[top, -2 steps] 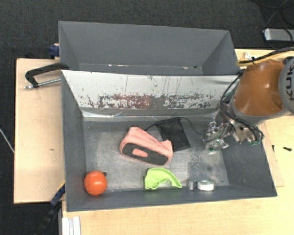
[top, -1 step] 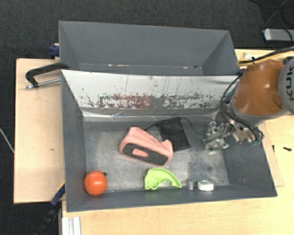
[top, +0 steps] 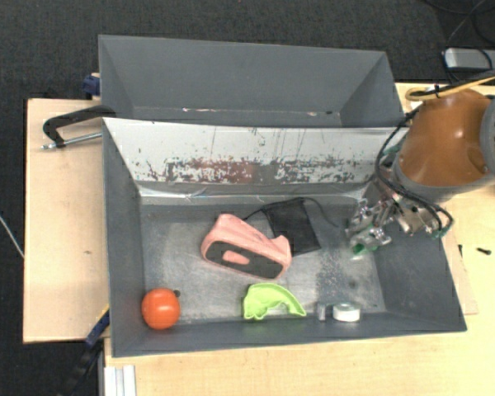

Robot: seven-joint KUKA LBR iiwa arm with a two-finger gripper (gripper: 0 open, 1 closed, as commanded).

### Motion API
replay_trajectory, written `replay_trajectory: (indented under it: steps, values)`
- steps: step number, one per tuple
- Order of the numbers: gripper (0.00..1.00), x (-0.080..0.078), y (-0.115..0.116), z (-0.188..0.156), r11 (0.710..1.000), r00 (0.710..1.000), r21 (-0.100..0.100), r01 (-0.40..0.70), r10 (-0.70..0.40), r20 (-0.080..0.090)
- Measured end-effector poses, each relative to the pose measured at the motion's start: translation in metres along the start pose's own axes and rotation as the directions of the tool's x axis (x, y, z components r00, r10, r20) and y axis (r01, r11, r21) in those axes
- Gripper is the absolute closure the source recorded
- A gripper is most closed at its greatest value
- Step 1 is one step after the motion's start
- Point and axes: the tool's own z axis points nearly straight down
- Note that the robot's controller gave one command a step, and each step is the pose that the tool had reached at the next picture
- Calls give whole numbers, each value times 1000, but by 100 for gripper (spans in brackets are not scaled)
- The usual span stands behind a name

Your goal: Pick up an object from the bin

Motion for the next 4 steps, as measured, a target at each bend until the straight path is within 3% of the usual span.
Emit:
replay_trajectory:
  steps: [1,2,3,4]
  values:
    - [100,3,-6,-35,1000,1000,1,-14,14,1]
    - [0,-8,4,-43,999,999,-1,-36,36,-1]
    - [0,-8,4,-43,999,999,-1,-36,36,-1]
    - [0,-2,-21,-29,999,999,0,-48,48,1]
